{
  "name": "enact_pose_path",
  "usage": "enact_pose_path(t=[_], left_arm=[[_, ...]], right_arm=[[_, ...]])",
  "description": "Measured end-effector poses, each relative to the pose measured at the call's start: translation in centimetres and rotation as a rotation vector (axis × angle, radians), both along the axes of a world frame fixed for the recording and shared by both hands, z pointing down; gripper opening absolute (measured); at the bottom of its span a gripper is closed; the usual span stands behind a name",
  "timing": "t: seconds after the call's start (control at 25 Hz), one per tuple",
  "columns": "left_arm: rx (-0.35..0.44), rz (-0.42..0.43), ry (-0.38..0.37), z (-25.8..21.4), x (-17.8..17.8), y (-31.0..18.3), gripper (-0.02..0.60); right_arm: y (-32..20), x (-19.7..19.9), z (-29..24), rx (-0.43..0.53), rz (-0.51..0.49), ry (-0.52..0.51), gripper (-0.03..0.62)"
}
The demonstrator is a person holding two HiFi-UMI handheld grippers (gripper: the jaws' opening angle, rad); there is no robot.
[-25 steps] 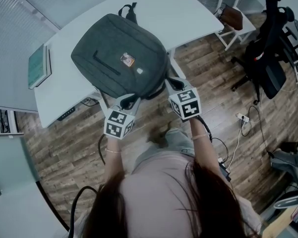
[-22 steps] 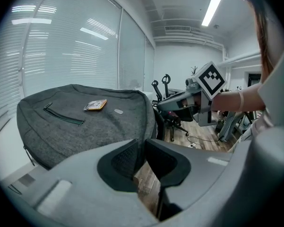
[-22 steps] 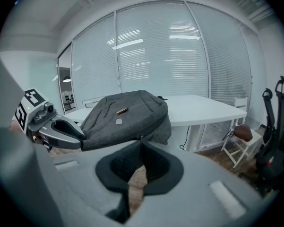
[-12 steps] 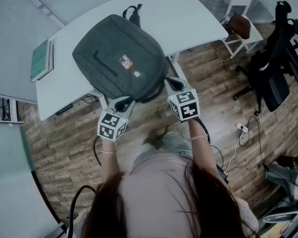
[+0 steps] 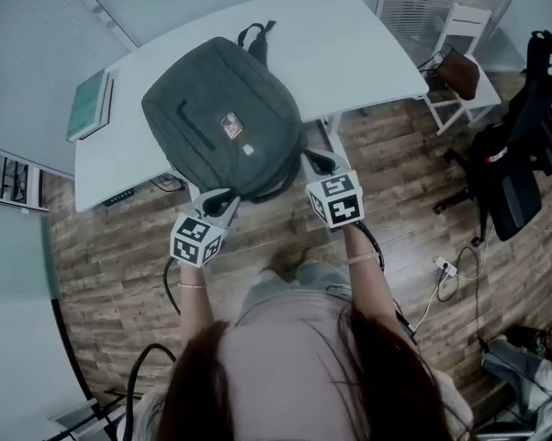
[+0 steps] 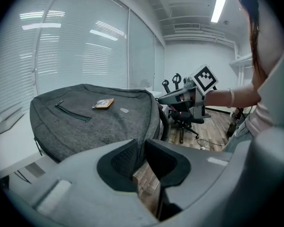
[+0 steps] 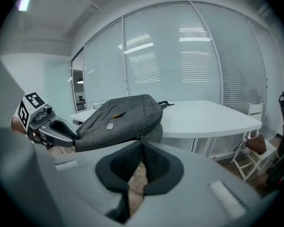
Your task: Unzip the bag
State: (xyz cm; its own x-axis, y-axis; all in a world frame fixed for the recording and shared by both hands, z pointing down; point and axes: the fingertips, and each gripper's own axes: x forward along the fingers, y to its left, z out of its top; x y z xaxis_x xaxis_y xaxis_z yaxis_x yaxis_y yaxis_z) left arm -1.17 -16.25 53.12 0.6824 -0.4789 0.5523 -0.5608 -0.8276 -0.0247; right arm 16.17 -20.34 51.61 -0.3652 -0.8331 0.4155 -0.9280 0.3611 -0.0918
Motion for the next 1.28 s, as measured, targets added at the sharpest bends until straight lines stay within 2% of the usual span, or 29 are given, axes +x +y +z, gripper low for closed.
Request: enact_pose_path(t=[0.24, 0.56, 1.28], left_arm=[[0.020, -0.041, 0.010, 0.0, 0.0, 0.0, 0.063], [0.025, -0.080, 0.022, -0.2, 0.0, 0.0, 0.063], [-0.019, -0.085, 0.038, 0.0, 0.0, -0.2, 0.061]], right_arm=[[-0.5, 0.5, 0.1, 0.012, -0.051, -0.011, 0.012], [-1.0, 1.1, 0.1, 0.025, -0.064, -0.044, 0.012], [-4.2, 2.7, 0.2, 0.062, -0.097, -0.010, 0.017]])
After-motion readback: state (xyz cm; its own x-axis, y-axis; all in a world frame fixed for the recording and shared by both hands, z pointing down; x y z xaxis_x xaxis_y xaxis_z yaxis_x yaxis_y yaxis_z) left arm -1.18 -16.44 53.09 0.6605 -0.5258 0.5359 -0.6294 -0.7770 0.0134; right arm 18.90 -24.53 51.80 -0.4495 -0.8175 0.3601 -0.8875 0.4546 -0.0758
